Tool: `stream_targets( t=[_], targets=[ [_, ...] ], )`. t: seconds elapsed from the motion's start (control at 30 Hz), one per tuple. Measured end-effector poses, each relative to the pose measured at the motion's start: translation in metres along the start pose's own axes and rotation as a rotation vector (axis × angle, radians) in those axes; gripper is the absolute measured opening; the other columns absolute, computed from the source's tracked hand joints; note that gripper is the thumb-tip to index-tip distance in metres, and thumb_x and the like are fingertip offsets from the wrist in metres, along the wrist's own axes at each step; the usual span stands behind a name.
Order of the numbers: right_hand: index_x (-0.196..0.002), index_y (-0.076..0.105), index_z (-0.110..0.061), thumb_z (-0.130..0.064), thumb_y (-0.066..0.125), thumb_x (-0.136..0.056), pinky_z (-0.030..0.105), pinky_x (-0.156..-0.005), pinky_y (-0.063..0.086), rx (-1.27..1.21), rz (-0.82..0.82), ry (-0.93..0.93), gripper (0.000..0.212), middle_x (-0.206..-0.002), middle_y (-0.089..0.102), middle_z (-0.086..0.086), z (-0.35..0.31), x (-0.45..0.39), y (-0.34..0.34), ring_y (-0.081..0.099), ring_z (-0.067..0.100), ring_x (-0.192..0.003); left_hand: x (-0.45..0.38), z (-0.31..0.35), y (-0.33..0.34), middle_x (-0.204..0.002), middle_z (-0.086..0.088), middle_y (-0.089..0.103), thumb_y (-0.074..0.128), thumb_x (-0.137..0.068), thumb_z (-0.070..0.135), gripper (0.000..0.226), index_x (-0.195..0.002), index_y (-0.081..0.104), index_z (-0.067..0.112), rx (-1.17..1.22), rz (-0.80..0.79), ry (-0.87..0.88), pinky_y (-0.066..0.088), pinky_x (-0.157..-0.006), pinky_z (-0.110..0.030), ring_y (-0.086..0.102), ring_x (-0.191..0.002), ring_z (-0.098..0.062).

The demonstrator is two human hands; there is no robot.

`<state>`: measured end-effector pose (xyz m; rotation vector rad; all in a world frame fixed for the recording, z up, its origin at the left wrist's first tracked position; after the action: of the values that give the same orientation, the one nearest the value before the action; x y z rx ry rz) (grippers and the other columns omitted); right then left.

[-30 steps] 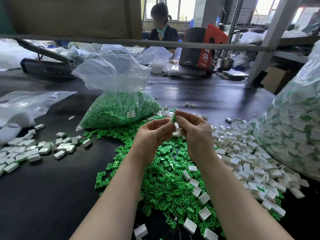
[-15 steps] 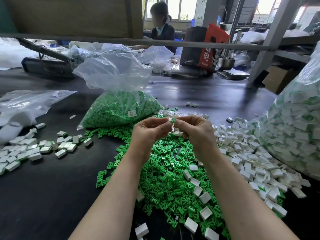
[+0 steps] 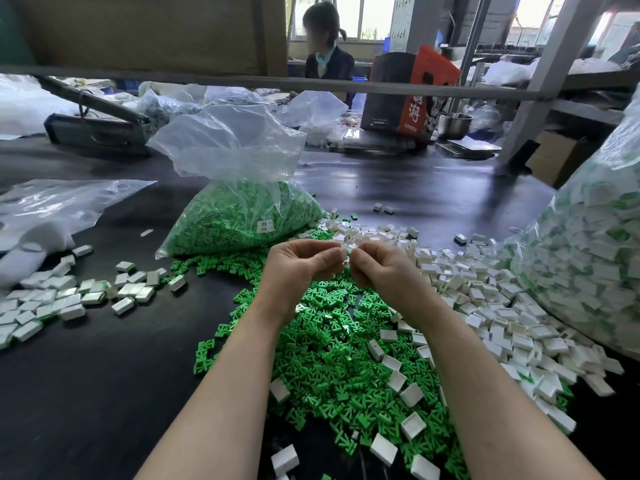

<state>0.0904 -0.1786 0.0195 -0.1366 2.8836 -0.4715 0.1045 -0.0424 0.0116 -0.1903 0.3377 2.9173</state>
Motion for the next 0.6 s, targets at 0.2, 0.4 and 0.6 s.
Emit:
stream_targets(
  t=[0.2,0.4,0.6],
  targets=[
    [-0.082,0.056,-0.007,-0.012,0.048,-0.101,0.023,-0.057,0.034,-0.148,-0.082,0.023,0.021,-0.068,0.045,0.006,-0.001,0.003,0.005,0.039,0.012,-0.059,0.001,-0.013,0.011,-0.064,0.001,0.062,0.058,-0.095,0.03,0.023,-0.078,0.058,0.016,-0.297,-0.234,-0.116,0.038,-0.051,-0.018,0.05,-0.054,-0.009],
    [-0.072,0.05,-0.012,-0.014,0.044,-0.101,0.019,-0.048,0.028,-0.181,-0.184,0.066,0.03,-0.059,0.043,-0.001,0.001,0.009,0.013,0.034,0.01,-0.05,0.008,-0.02,0.024,-0.064,-0.001,0.05,0.044,-0.095,0.033,0.031,-0.069,0.055,0.022,-0.255,-0.369,-0.145,0.033,-0.047,-0.018,0.041,-0.053,-0.012],
    [-0.069,0.051,-0.015,-0.015,0.045,-0.102,0.015,-0.045,0.027,-0.257,-0.245,0.102,0.034,-0.055,0.04,-0.005,0.003,0.011,0.019,0.03,0.007,-0.047,0.008,-0.027,0.027,-0.059,0.003,0.04,0.044,-0.092,0.033,0.029,-0.066,0.052,0.022,-0.207,-0.428,-0.179,0.024,-0.043,-0.02,0.029,-0.05,-0.011]
  ],
)
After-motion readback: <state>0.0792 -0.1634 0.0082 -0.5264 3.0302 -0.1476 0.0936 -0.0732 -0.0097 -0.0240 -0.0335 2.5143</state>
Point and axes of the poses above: each hand's wrist, its own x-axis away from the middle knuckle, its own y-axis out of the palm, z = x × y, the point moved 9 cm from there along -x, towards the middle knuckle
